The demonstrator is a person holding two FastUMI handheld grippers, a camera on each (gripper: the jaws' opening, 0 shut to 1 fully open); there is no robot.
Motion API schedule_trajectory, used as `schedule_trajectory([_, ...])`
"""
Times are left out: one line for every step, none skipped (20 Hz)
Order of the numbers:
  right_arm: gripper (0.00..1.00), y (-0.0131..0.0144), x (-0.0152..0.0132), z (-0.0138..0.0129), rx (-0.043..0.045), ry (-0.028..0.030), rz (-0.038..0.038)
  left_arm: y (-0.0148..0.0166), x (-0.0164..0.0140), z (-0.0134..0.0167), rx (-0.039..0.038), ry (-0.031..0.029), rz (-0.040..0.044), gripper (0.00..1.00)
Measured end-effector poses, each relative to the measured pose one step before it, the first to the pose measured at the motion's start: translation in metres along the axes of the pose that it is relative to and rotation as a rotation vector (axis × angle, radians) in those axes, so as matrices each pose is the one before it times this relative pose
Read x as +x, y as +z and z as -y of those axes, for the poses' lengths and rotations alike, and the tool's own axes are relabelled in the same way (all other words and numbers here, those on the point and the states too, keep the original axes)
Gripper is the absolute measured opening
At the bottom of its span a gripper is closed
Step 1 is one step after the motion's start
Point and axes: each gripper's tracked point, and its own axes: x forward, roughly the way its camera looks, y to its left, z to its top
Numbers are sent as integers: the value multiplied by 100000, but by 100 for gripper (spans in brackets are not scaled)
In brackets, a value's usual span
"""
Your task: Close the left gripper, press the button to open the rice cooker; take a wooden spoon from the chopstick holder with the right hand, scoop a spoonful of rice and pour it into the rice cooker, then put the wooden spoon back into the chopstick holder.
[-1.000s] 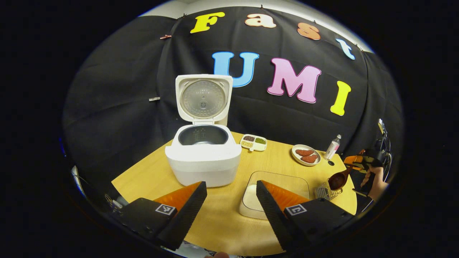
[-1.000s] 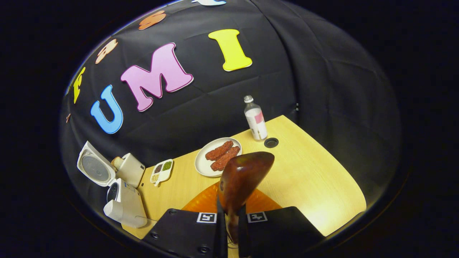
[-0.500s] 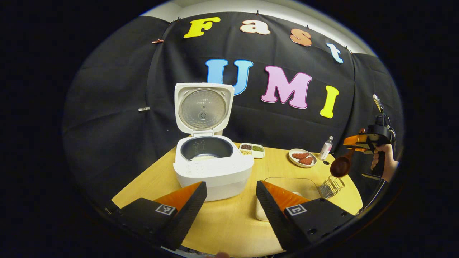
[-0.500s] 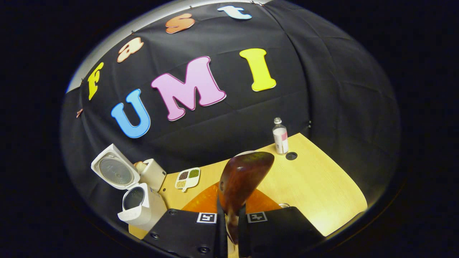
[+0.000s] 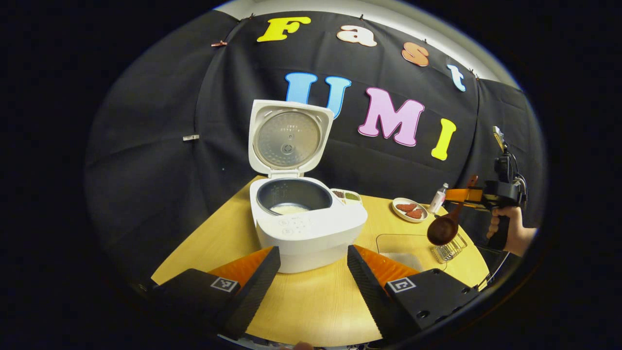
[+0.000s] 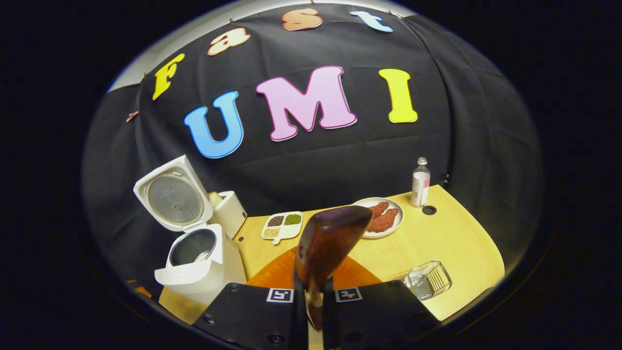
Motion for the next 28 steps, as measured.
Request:
schedule_trajectory([11, -1300, 351, -366, -1115, 223, -660, -552, -95, -90, -1253, -587, -1506, 96])
schedule_trajectory([16, -1278, 283, -264, -400, 53, -697, -494, -61, -61, -1258, -288, -1151, 96])
schedule_trajectory([16, -1262, 208, -133, 129, -745, -732, -420, -80, -137, -1044, -227, -1017, 96])
schedule_trajectory([11, -1349, 201, 119, 88, -1106, -615, -511, 56, -68, -905, -255, -814, 96])
schedule_trajectory([11, -1372, 274, 202, 102, -1102, -1001, -288, 0, -104, -688, -265, -764, 96])
schedule_trajectory([16, -1331, 194, 157, -47, -1006, -1068, -311, 102, -119, -482, -228, -516, 96])
schedule_trajectory([12, -1163, 214, 105, -252, -1115, -736, -128, 20, -108, -366, -349, -213, 96])
schedule_trajectory([16, -763, 174, 179, -830, -1399, -50, -63, 40, -167, -201, -88, 97, 96])
schedule_trajectory([16, -621, 142, 230, -1031, -1567, 350, -16, 96, -198, -256, -35, -52, 98])
schedule_trajectory([16, -592, 146, 52, -713, -1258, 94, -245, 131, -131, -374, -225, -308, 95])
schedule_trajectory([16, -888, 290, -138, -353, -1076, -1071, -127, 95, -128, -479, 246, -488, 96])
schedule_trajectory([16, -840, -5, -423, 737, -153, -1448, 104, 141, -193, -620, 140, -152, 96])
schedule_trajectory([16, -178, -145, -730, 1449, -356, 452, 242, 22, -18, -580, -26, 327, 96])
schedule_trajectory([16, -108, -298, -422, 794, -500, 258, 321, -39, -42, -50, 187, 1020, 96])
schedule_trajectory([16, -257, -225, -575, 830, -82, -384, 375, 1, -15, 481, 238, 997, 96])
schedule_trajectory([16, -425, -332, -854, 1912, 683, -1092, 97, -4, 6, 624, 257, 504, 96])
schedule_trajectory([16, -552, -323, -949, 3040, 928, -1999, 82, -65, 1, 502, 236, 185, 96])
schedule_trajectory([16, -385, -260, -546, 2985, 246, -1680, 101, -58, 11, 244, -9, 229, 96])
schedule_trajectory([16, -215, -143, -443, 2525, 9, -1366, 130, -154, 60, 117, -221, 296, 95])
schedule_trajectory([16, -176, -79, -362, 2398, -32, -1300, -32, -91, 84, 10, -176, 215, 96])
schedule_trajectory([16, -254, -9, -323, 3603, 155, -1767, 10, -82, -19, -18, -40, 142, 96])
schedule_trajectory([16, -191, -208, -253, 4288, 47, -1910, -18, -66, -112, -51, 51, 50, 96])
schedule_trajectory([16, -117, -81, -78, 4162, -345, -1797, 2, -86, -54, -180, 60, 88, 96])
schedule_trajectory([16, -73, 9, 78, 3483, -567, -1648, 21, -106, 11, -386, 209, 86, 96])
schedule_trajectory([16, -105, 118, 58, 3144, -79, -1927, 47, -134, -7, -593, -63, 37, 96])
schedule_trajectory([16, -115, -104, -127, 3980, 493, -2117, 39, -129, 27, -548, -122, 194, 96])
schedule_trajectory([16, -100, 44, -83, 4938, 211, -2341, 152, -192, -112, -355, -31, 437, 96])
schedule_trajectory([16, 103, -151, 99, 4634, -386, -1525, 54, -47, -65, -132, -63, 307, 96])
